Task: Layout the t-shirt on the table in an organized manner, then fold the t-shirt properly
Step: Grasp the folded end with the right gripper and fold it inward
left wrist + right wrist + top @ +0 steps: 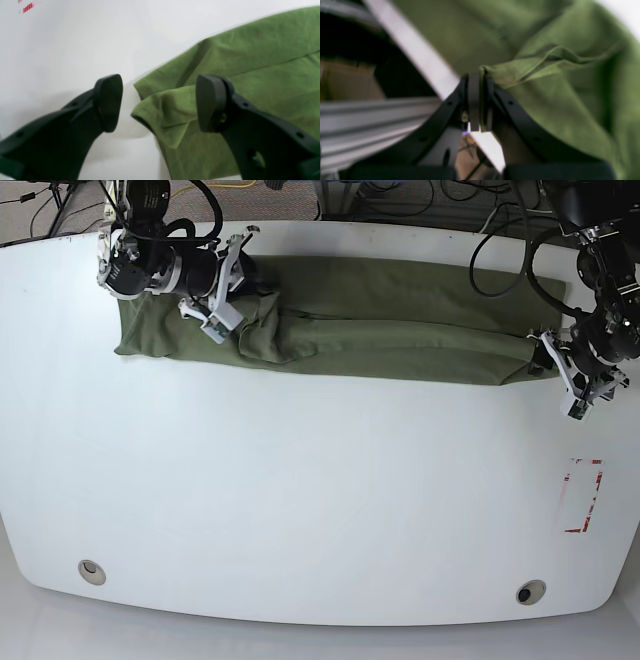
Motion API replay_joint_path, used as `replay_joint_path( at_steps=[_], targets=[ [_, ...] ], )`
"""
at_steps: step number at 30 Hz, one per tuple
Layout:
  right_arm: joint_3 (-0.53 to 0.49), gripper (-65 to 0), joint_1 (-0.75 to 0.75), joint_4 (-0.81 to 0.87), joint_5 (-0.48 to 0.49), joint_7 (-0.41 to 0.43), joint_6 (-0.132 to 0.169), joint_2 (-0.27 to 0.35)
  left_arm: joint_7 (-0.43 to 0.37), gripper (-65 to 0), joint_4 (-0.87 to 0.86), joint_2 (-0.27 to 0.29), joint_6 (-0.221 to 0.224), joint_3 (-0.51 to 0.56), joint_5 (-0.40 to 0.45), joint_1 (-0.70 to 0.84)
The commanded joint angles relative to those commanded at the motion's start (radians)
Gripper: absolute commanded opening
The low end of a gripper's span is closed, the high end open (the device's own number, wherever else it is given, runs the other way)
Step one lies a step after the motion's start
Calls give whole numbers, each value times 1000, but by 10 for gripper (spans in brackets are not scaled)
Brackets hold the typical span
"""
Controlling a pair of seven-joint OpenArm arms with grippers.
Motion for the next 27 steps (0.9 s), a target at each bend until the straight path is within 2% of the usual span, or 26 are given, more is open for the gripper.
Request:
replay_joint_path(
  at_steps=[5, 7, 10, 14, 16, 23, 27],
  targets=[
    [-54, -642, 2, 0, 9, 0, 0, 26, 0, -229, 0, 0, 0, 0, 0, 3],
    [-71, -618, 3, 0, 9, 0, 0, 37, 0, -229, 0, 0, 0, 0, 0, 3],
    [-86, -493, 6, 0, 9, 0, 0, 55, 0, -229, 0, 0, 0, 0, 0, 5],
    [-83, -282, 9, 0, 6, 9, 0, 64, 0, -229, 0, 0, 0, 0, 0, 5],
    [-57, -230, 9, 0, 9, 25, 0, 64, 0, -229, 0, 0, 0, 0, 0, 5],
    [29, -224, 12, -29, -29, 84, 0, 52, 0, -229, 2, 2, 0, 0, 0, 5],
    [43, -224, 43, -68, -107, 101, 0, 11, 0, -229, 0, 2, 0, 0, 0, 5]
  ],
)
